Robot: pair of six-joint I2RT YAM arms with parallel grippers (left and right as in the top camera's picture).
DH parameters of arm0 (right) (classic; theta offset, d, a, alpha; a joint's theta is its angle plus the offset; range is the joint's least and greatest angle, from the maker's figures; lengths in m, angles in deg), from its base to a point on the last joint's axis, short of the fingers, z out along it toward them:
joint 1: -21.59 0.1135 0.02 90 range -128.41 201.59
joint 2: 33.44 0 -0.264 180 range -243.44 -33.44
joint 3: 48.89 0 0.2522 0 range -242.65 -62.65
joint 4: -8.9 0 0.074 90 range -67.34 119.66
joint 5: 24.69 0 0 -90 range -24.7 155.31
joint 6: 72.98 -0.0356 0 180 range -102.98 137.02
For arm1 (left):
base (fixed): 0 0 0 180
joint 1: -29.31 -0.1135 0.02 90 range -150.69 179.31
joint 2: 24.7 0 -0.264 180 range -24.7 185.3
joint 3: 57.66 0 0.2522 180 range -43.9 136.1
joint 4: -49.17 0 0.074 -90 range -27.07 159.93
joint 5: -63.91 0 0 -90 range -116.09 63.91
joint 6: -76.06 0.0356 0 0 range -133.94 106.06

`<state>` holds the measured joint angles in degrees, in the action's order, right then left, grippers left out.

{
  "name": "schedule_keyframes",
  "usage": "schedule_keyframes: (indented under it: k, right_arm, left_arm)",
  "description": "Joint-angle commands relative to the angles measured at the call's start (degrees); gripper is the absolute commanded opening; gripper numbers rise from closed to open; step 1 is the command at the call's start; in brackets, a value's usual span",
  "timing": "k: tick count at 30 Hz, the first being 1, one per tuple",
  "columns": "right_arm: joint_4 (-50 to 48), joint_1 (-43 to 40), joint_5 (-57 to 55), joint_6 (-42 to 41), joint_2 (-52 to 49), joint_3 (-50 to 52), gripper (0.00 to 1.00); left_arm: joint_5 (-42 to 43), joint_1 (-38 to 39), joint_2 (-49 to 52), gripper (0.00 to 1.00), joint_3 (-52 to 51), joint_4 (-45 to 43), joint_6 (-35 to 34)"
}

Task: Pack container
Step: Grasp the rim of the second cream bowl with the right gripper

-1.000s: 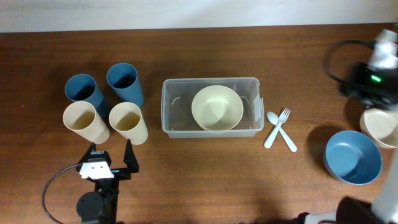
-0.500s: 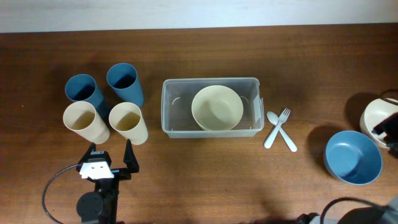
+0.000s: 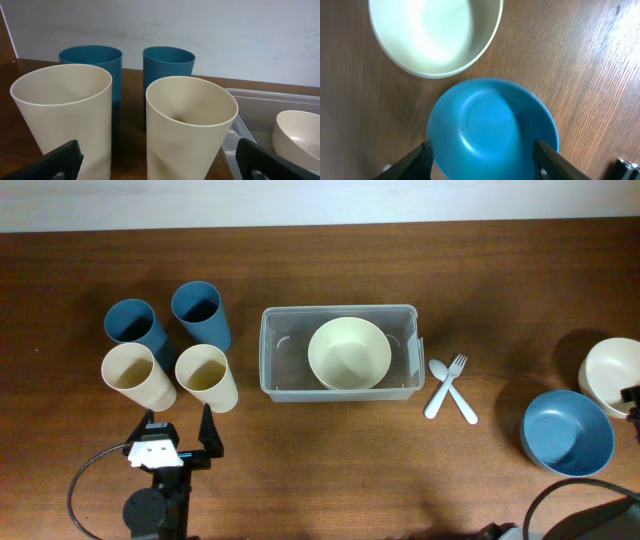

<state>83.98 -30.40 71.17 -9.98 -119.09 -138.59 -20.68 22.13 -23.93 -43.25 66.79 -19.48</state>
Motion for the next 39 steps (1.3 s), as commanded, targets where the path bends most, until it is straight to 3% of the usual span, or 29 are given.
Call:
schedule_keyframes:
  k: [1,39]
  right_arm:
    - [-2.25,-0.22,-5.40,-5.99,-3.45,0.33,0.58]
    - [-22.40,-0.22,-8.72,-9.05,-25.86,0.31,0.59]
  left_arm:
    - [0.39,0.17,-0.48,1.00,-0.07,0.44,0.92]
    - [0.39,0.17,-0.48,1.00,-0.07,0.44,0.92]
